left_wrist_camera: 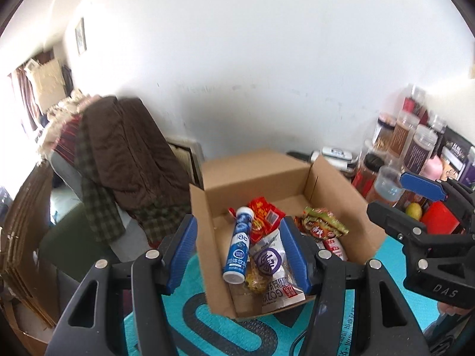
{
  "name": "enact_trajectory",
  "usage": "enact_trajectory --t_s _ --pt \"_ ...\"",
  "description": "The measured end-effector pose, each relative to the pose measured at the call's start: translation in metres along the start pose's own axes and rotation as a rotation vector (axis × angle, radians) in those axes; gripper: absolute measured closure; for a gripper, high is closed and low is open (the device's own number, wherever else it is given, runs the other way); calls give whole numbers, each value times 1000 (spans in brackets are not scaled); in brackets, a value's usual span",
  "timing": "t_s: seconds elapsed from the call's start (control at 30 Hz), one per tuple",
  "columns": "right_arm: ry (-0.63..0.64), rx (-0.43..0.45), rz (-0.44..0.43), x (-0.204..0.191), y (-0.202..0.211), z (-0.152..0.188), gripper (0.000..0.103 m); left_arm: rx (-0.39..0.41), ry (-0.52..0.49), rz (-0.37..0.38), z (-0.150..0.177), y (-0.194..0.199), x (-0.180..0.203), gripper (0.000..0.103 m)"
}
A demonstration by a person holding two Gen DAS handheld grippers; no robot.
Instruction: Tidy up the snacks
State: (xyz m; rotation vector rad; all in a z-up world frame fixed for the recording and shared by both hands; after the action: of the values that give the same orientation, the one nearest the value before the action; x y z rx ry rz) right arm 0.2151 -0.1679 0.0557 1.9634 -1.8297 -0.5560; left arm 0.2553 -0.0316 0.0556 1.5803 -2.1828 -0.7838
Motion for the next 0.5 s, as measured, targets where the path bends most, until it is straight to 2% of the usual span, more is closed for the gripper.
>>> enact_trajectory --t_s 0.1,0.13,0.2,0.4,0.5 --pt "3 40 -3 -5 24 -4 28 37 -9 -10 -1 24 1 43" --pt "4 47 -6 -6 30 -5 28 48 -10 -7 -2 31 1 37" --pt "9 68 -11 -10 47 -5 25 85 -3 -14 -1 49 2 32" --pt "26 123 -14 -18 90 -2 18 142 -11 -7 7 94 10 30" --pt "29 148 -14 -20 110 4 14 169 -13 -10 14 113 15 18"
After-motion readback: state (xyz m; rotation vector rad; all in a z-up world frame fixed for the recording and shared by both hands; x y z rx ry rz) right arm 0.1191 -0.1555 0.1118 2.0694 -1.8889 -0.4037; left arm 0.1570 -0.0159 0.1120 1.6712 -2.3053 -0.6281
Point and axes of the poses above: each gripper's, at about its wrist camera, not at the fingertips, and y roughly against the way its jaws point, x to its right, z to its underside, the point moved 2 cm from there along -y, roughly the way its jaws point
